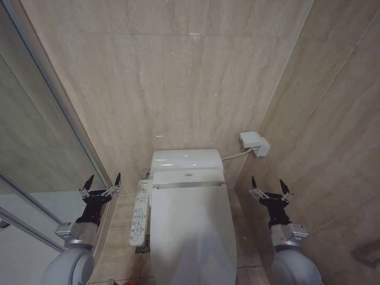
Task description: Open the toilet lid, clean the toilet bowl with a toilet brush, close the toilet lid, and flush.
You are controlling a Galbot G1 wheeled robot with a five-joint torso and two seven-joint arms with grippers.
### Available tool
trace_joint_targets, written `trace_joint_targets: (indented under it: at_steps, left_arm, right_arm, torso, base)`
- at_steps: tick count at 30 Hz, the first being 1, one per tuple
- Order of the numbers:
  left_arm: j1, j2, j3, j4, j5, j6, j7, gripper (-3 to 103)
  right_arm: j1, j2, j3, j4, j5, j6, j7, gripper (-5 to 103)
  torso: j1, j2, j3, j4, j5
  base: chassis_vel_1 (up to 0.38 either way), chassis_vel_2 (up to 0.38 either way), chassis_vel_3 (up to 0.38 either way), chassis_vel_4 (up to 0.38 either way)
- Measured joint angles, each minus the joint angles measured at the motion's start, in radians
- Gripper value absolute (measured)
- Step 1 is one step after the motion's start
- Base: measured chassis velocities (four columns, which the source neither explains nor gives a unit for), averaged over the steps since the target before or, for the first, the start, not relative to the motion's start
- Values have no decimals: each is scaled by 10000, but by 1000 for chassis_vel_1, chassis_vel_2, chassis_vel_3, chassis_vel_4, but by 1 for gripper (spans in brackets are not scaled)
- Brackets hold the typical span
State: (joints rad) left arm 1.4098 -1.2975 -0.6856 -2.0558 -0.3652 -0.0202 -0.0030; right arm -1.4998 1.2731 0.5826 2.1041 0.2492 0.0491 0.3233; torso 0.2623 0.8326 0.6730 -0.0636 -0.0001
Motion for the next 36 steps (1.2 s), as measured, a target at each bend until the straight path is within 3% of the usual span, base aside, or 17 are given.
trace_joint_targets:
  at_steps: [4,11,15,22,36]
  left_arm:
    - [-95,187,22,140,24,5,-115,100]
    - [-829,1487,-154,1440,-933,-444,-189,100]
    - [-1657,2598,269,3027,-1705,-888,281,100]
    - [-3141,3465,1099,4868,-1902,-1184,1030,100]
    - [-5250,3648,2960,7034,-1578,-1741,1799,100]
  right_arm:
    - [0,0,0,0,0,0,0,100]
    - [0,0,0,0,0,0,0,100]
    - [0,1,0,1,0,0,0,100]
    - [0,0,-1,1,0,0,0,100]
    - [0,0,1,1,0,0,0,100]
  torso:
    - [0,0,0,0,0]
    - [0,0,0,1,-3]
    - [0,0,1,0,-3]
    - [1,0,1,-1,-2]
    - [1,0,1,0,0]
  base:
    - [0,0,0,0]
    - [0,0,0,0]
    - [0,0,0,0]
    - [0,0,0,0]
    - [0,0,0,0]
